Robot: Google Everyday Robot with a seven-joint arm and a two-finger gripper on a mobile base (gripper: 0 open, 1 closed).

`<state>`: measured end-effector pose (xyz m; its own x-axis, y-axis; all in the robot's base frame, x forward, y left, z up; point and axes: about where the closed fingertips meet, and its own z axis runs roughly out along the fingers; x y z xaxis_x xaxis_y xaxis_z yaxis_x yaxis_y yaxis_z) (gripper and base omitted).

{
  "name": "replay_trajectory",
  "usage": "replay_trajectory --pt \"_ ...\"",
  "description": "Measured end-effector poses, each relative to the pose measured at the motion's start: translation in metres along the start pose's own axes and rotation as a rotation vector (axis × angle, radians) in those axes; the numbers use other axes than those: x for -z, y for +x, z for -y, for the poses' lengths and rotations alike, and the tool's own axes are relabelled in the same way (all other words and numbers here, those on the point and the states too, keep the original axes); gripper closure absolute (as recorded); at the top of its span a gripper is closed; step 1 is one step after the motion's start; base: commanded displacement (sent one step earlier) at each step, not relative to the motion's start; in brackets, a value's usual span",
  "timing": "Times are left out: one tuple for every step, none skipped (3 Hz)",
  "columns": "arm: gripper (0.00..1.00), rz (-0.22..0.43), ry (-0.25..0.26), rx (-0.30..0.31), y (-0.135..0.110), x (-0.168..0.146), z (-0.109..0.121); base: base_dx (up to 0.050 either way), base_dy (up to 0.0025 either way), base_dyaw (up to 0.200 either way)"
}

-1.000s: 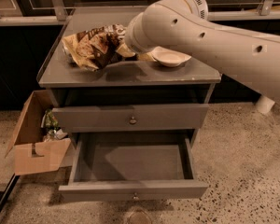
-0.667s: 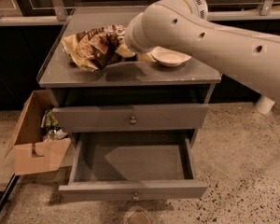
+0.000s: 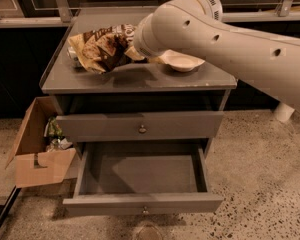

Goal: Pick brown chip bag from middle drawer and place on counter

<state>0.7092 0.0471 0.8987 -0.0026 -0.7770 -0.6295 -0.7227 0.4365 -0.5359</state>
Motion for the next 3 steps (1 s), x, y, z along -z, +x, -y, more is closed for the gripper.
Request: replay_trajectory --pt "0.12 0.000 0.000 0.000 0.0000 0.0000 0.0000 0.000 0.00000 0.000" --pt "0.00 0.000 0.000 0.000 -0.0001 0.0000 -0.0001 0.000 0.00000 0.000" --pt "0.00 0.000 0.000 0.000 -0.0001 0.0000 -0.0001 0.000 0.00000 0.000"
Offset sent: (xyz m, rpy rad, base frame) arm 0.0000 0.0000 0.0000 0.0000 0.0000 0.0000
